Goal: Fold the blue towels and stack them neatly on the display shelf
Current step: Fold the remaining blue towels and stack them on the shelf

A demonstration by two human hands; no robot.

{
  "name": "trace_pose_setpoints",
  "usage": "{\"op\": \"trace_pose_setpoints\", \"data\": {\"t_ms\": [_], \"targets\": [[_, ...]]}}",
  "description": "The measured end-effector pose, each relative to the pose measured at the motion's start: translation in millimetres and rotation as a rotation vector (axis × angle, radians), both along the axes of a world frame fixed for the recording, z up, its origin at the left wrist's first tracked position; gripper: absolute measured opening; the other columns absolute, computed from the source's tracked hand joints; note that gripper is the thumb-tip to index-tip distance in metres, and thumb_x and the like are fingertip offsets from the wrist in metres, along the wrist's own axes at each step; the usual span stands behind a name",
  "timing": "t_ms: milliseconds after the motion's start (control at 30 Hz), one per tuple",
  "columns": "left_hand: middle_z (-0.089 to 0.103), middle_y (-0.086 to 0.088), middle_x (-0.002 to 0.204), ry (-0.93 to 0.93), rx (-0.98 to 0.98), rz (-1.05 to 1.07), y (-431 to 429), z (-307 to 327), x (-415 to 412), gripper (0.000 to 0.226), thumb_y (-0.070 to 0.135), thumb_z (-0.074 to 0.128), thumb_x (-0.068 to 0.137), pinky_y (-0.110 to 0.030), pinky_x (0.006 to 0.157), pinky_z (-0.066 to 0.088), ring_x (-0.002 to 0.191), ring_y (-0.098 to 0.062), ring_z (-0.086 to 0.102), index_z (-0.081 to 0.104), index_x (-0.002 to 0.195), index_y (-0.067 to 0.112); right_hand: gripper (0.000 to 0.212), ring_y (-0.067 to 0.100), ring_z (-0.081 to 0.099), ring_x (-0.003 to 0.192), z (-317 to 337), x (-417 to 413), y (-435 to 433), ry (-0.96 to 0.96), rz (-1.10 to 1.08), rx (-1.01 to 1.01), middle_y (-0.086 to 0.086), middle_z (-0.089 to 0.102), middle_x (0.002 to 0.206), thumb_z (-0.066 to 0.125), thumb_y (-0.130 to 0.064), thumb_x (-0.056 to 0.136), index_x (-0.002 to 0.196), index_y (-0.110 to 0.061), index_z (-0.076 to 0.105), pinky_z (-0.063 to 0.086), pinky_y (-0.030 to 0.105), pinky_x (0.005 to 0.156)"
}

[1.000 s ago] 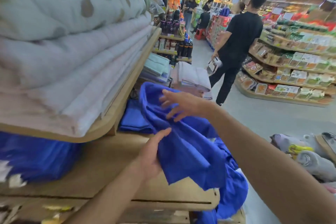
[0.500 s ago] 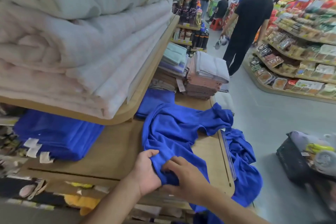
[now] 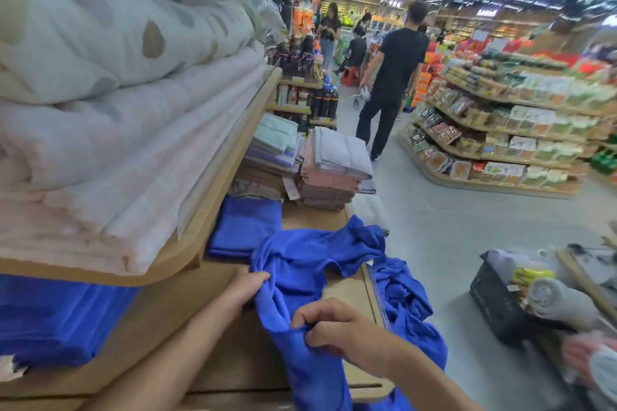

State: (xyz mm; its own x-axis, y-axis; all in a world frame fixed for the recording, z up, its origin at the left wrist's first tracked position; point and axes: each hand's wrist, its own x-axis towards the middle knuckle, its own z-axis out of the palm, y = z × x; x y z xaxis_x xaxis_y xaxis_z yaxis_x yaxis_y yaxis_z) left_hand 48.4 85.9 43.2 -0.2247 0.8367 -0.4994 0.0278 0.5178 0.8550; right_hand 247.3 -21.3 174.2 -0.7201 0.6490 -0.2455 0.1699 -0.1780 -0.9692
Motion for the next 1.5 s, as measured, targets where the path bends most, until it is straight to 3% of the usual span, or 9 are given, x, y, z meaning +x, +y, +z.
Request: {"op": "trace_pose_setpoints", "data": {"t_ms": [133, 267, 533, 767, 900, 1067, 1233, 1400, 1500], "targets": [[0.071, -0.029, 0.11, 0.292, 0.085, -0.077, 37.8, 1.9, -1.4, 0.028, 0.011, 0.06, 0.095, -0.04, 0.085, 0.05, 0.106, -0.037, 0.067, 0.069, 0.111, -0.011, 0.015, 0.005, 0.046, 0.057, 27.9, 20.5, 7.2, 0.068, -0.023, -0.034, -0.008, 0.056, 0.063, 0.06, -0.014, 0.069, 0.073, -0.023, 0.072, 0.024, 0.023, 0.055], [0.06, -0.032, 0.131, 0.262, 0.087, -0.083, 56.7, 25.0, -5.5, 0.041, 0.021, 0.042, 0.107, -0.038, 0.095, 0.046, 0.122, -0.04, 0.058, 0.061, 0.126, -0.01, 0.015, 0.014, 0.056, 0.065, 41.8, 43.0, 15.4, 0.133, -0.073, -0.092, 0.006, 0.061, 0.073, 0.067, -0.015, 0.062, 0.075, -0.013, 0.074, 0.041, 0.024, 0.06], [0.079, 0.003, 0.086, -0.599, 0.257, 0.101, -22.9, 61.4, -62.6, 0.028, 0.043, 0.053, 0.096, -0.039, 0.08, 0.059, 0.077, -0.018, 0.076, 0.068, 0.105, 0.022, 0.029, 0.018, 0.068, 0.071, 42.0, 71.7, 45.2, 0.305, -0.177, -0.111, 0.006, 0.071, 0.08, 0.088, -0.027, 0.066, 0.087, -0.011, 0.076, 0.051, 0.029, 0.066], [0.071, -0.01, 0.074, 0.268, 0.123, -0.186, -90.3, -0.6, -107.0, 0.038, -0.02, 0.044, 0.084, -0.028, 0.068, 0.039, 0.08, -0.024, 0.06, 0.072, 0.081, 0.005, 0.012, 0.027, 0.072, 0.099, -25.5, 46.8, 67.8, -0.016, -0.425, -0.101, 0.017, 0.075, 0.113, 0.071, -0.013, 0.095, 0.104, -0.006, 0.074, 0.059, 0.038, 0.084], [0.072, 0.004, 0.072, 0.481, 0.048, -0.418, -91.8, 6.9, -120.8, 0.009, 0.015, 0.065, 0.081, -0.03, 0.068, 0.046, 0.074, -0.018, 0.064, 0.072, 0.077, 0.019, 0.019, 0.029, 0.072, 0.103, -55.3, 35.6, 66.0, -0.064, -0.437, -0.113, 0.017, 0.075, 0.115, 0.067, -0.014, 0.098, 0.112, -0.002, 0.073, 0.056, 0.045, 0.093], [0.071, 0.026, 0.085, 0.675, 0.183, -0.411, -66.7, 5.1, -97.2, 0.04, 0.072, 0.059, 0.064, -0.024, 0.076, 0.053, 0.077, 0.009, 0.064, 0.068, 0.088, 0.042, 0.009, -0.005, 0.062, 0.065, -95.0, 14.1, 60.7, -0.275, -0.391, 0.18, -0.002, 0.071, 0.087, 0.065, -0.007, 0.097, 0.097, -0.004, 0.074, 0.045, 0.012, 0.061], [0.07, 0.014, 0.109, 0.793, 0.213, -0.405, -25.6, -7.3, -58.1, 0.037, 0.055, 0.066, 0.084, -0.033, 0.087, 0.053, 0.103, -0.014, 0.067, 0.066, 0.11, 0.029, 0.014, 0.002, 0.057, 0.121, -141.6, 6.8, 61.5, -0.584, -0.167, 0.632, -0.008, 0.055, 0.131, 0.065, -0.02, 0.093, 0.102, -0.015, 0.074, 0.042, 0.02, 0.1], [0.068, 0.004, 0.073, 0.48, 0.17, -0.313, -11.1, -18.8, -49.4, 0.023, 0.029, 0.079, 0.082, -0.032, 0.067, 0.048, 0.073, -0.016, 0.065, 0.066, 0.073, 0.012, 0.025, 0.003, 0.06, 0.109, -166.2, 17.0, 45.1, -0.684, -0.253, 0.722, -0.026, 0.048, 0.13, 0.053, -0.047, 0.09, 0.101, -0.029, 0.067, 0.05, 0.03, 0.087], [0.075, 0.0, 0.083, 0.025, 0.258, -0.122, -11.5, -7.1, -48.4, 0.006, 0.005, 0.076, 0.084, -0.025, 0.069, 0.054, 0.09, -0.023, 0.069, 0.072, 0.085, 0.01, 0.029, 0.0, 0.061, 0.101, -171.7, 17.9, 36.7, -0.672, -0.316, 0.749, -0.029, 0.045, 0.128, 0.049, -0.052, 0.089, 0.1, -0.031, 0.064, 0.05, 0.029, 0.081]]}}
